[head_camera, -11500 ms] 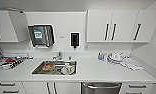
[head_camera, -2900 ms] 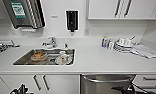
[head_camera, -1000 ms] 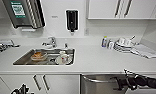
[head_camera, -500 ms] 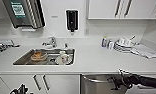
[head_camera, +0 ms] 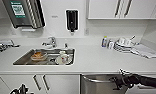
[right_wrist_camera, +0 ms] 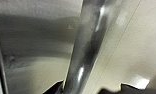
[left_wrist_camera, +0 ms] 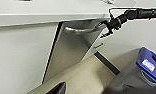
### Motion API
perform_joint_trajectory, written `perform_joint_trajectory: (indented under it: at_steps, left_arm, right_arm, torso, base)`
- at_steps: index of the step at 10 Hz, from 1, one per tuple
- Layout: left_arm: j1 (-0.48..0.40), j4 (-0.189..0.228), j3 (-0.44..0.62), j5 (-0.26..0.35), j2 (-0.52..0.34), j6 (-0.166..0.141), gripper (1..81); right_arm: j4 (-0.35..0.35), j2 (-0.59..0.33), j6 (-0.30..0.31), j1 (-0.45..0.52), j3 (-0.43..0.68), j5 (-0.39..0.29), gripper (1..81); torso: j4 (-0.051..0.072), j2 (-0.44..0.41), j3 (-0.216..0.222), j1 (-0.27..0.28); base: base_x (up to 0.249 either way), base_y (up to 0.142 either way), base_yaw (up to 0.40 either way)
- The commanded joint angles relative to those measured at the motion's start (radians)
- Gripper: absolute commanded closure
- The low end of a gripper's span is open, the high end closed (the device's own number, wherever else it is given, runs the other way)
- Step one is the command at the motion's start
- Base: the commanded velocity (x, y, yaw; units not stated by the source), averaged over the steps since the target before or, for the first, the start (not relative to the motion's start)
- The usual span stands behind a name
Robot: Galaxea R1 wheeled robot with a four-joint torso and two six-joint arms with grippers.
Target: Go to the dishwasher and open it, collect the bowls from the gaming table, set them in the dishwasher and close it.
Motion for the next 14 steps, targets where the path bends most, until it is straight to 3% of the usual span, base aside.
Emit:
perform_joint_trajectory:
  at_steps: [1,9,14]
  left_arm:
    - [-0.085,0.001,0.018,0.010,-0.025,0.001,1.0]
    - [-0.085,-0.008,-0.009,0.011,0.001,-0.002,1.0]
    - [-0.085,-0.008,-0.009,0.011,0.011,-0.004,1.0]
  right_arm:
    - [-0.045,-0.003,0.006,0.145,-0.015,-0.087,1.0]
    - [-0.147,0.028,0.019,0.107,-0.072,-0.173,1.0]
    - [-0.206,-0.086,0.019,0.073,0.021,-0.176,1.0]
  torso:
    - [0.000,0.000,0.000,0.000]
    - [0.000,0.000,0.000,0.000]
    - [0.000,0.000,0.000,0.001]
  base:
    - [0.000,0.000,0.000]
    - [0.000,0.000,0.000]
    - [0.000,0.000,0.000]
